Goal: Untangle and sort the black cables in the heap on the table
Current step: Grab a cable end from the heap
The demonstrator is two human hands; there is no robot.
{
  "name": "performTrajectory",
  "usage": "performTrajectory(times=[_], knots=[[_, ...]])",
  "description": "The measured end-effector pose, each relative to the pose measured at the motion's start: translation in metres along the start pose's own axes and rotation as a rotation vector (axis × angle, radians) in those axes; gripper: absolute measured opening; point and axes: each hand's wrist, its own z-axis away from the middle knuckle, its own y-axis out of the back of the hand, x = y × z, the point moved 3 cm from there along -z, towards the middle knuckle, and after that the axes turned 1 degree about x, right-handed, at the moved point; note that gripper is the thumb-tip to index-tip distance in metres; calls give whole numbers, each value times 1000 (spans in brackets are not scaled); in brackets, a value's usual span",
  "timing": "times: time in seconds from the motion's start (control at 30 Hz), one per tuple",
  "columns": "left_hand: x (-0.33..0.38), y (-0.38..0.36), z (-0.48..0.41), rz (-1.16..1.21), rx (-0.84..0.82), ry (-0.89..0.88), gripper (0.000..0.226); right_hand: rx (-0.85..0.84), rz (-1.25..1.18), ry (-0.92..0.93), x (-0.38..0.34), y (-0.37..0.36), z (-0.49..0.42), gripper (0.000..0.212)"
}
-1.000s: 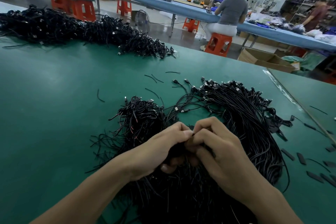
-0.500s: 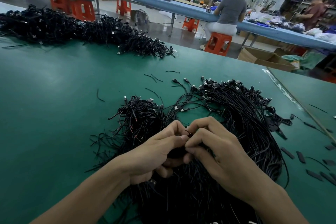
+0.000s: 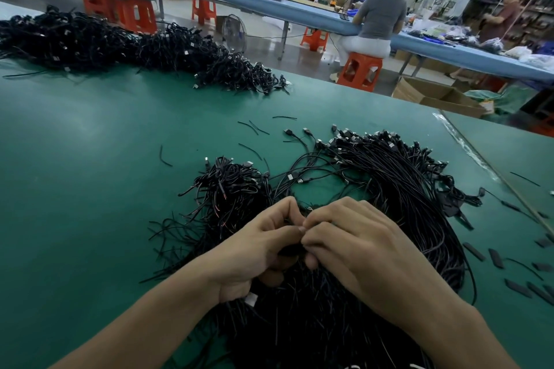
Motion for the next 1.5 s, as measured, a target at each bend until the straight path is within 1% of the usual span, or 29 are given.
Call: performTrajectory(times=[0.13,0.23,0.3,0.37,0.67,0.87,0.97,1.07,1.2,1.3,1.4,1.5], knots=[[-2,0,0,-1,4,1,24,-33,17,-8,-1,1,-1,15],[-1,0,1,-9,-2,-3,24,-49,21,-18,-2,2,-3,9],[-1,0,0,-22,6,-6,23,-62,36,-30,-4,3,-5,9],[-1,1,0,-41,18,3,24,-77,48,-33,-7,4,-5,2],[0,2,0,-94,67,-13,21,-133,84,-198,-16,-1,-11,19],[-3,6,1,-91,85,26,18,-182,19,-211,-17,-6,-13,18],[-1,7,-1,-92,82,31,16,-167,15,-236,-18,-7,-13,27],[1,7,-2,-62,78,28,23,-151,17,-228,-18,-5,-14,33],[2,8,-1,-30,52,51,22,-123,39,-194,-19,-4,-13,30],[2,8,0,20,53,79,27,-111,63,-185,-20,-5,-13,30],[1,7,0,104,73,101,33,-114,34,-214,-18,-5,-14,33],[1,5,1,115,70,89,29,-143,-30,-258,-14,-5,-14,34]])
